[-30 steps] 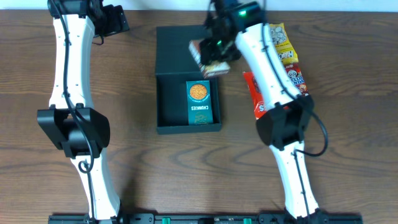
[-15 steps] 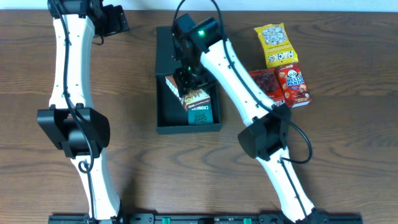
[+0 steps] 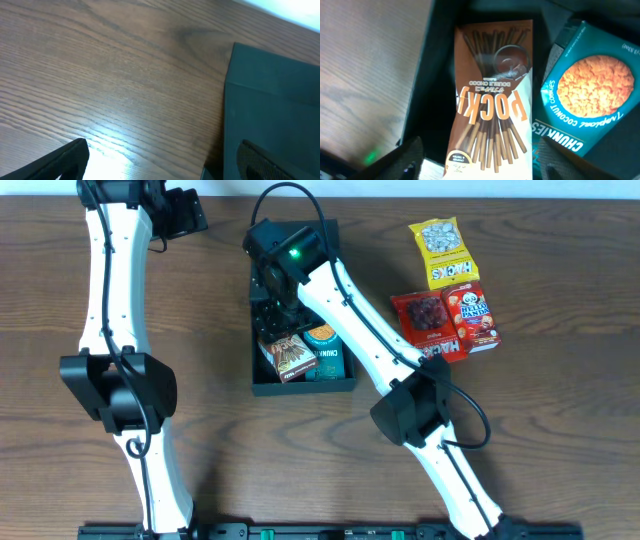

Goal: Pack container
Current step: 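Place the Pocky box into the black box beside Chunkies, then push the Pocky box upright in the black box with the right gripper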

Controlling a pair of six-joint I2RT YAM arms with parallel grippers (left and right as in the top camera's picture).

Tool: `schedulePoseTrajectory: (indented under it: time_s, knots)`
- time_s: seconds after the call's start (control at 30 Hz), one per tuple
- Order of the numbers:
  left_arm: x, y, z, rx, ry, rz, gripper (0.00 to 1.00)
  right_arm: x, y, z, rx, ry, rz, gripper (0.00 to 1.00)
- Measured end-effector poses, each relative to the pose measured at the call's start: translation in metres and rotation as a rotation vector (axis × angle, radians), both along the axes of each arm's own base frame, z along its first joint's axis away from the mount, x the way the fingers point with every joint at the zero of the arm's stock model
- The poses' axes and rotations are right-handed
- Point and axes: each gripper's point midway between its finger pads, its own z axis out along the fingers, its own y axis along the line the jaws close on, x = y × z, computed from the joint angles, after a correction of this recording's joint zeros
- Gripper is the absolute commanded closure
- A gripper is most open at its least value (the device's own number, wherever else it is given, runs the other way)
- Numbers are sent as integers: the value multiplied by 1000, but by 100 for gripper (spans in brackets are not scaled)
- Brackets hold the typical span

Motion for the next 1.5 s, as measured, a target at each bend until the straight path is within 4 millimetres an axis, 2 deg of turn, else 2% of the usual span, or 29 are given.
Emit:
schedulePoseTrajectory:
  time_s: [0.1,0.17,0.2,0.27,0.73,0.87,0.93,1.13,1.23,1.33,1.5]
  knots:
    - [0,-1,0,-7,1,-4,5,-1,-8,-1,-33,2,6,69]
    - [0,-2,0,-13,0,-7,5,-3,-19,-2,-74,11,18,94]
    - [0,-3,0,-14,0,-7,5,-4,-25,-3,-95,17,25,99]
    - [0,-4,0,-19,0,-10,5,-4,-37,-3,-125,33,31,99]
    - [0,-4,0,-30,-2,10,5,34,-92,-3,-63,57,63,99]
    - [0,-4,0,-32,-2,12,5,42,-107,6,-38,46,46,98]
    - [0,-4,0,-32,-2,13,5,38,-112,17,-29,40,52,99]
    - [0,-4,0,-35,-2,11,5,6,-129,58,57,-21,71,98]
    - [1,-4,0,-35,-5,11,5,-5,-142,69,117,-97,57,99]
    - [1,-5,0,-35,-5,11,5,-18,-150,60,146,-124,53,98]
    - [1,-4,0,-35,-4,11,5,-44,-132,6,140,-39,116,99]
